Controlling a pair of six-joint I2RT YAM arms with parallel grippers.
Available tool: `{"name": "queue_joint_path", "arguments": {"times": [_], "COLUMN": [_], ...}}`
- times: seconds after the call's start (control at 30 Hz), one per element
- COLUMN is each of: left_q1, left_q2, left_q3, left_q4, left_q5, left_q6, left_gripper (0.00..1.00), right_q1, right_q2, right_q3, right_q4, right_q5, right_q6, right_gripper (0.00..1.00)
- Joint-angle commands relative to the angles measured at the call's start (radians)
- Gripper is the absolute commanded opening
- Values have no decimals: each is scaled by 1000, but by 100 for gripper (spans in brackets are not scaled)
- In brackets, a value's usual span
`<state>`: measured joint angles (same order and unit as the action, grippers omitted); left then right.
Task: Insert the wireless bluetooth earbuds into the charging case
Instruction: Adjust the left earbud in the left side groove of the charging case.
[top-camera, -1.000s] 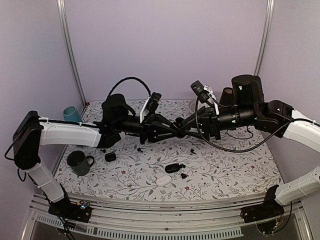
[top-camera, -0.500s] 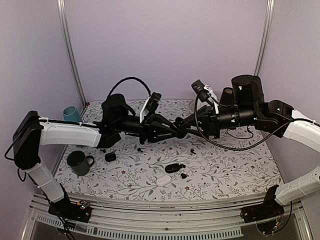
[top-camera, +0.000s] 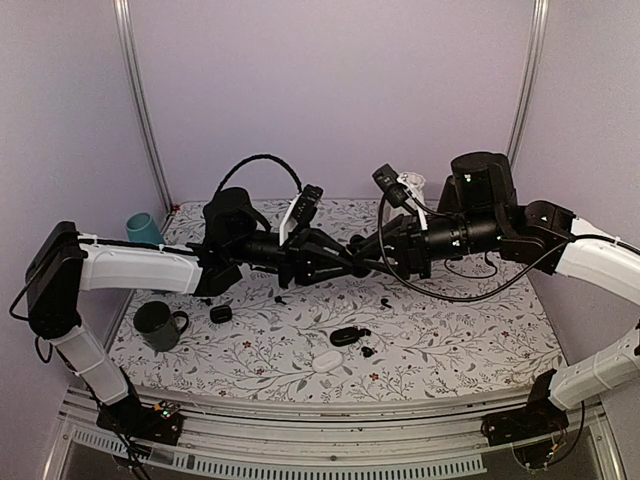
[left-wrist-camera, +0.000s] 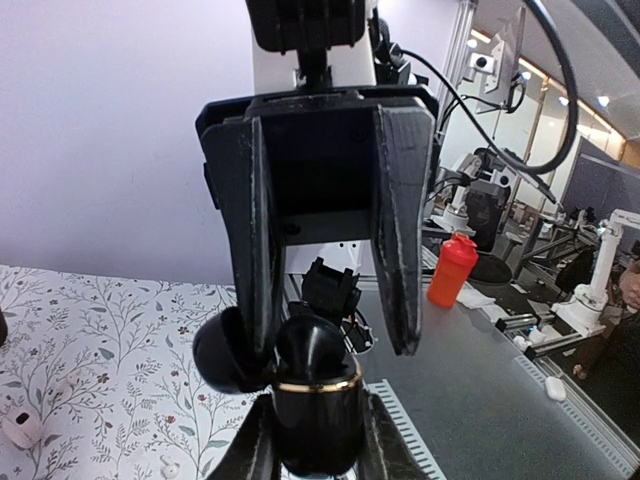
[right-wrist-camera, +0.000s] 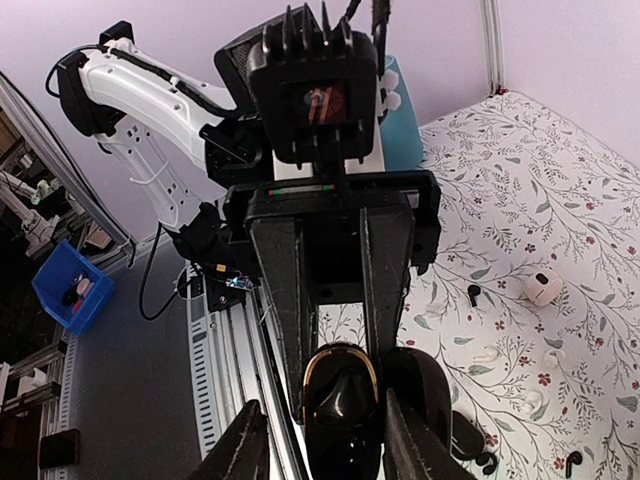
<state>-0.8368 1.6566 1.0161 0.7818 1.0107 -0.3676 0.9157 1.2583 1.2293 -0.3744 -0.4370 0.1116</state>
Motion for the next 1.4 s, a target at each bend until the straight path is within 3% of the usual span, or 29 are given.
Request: {"name": "queue_joint_path", "arguments": {"times": [0.0,0.7,1.13,1.37], "left_q1": [-2,-5,-4,-5], "left_q2": [9,-1,-15,-17], "left_q3": [26,27,8,11], "left_q4": [32,52,123,62], "left_q5": [35,28,5,-28], "left_q6": [-2,0,-16,28], "left_gripper": [0,0,0,0], "right_q1": [-7,-8,-6,-8], "right_q2": [10,19,2,-3], "right_q3": [0,-24,-51,-45], "right_q4": [31,47,71,74], "right_q5": [-4,-30,-40,-8], "right_q6": [-8,6,28,42], "right_gripper": [38,27,9,6]}}
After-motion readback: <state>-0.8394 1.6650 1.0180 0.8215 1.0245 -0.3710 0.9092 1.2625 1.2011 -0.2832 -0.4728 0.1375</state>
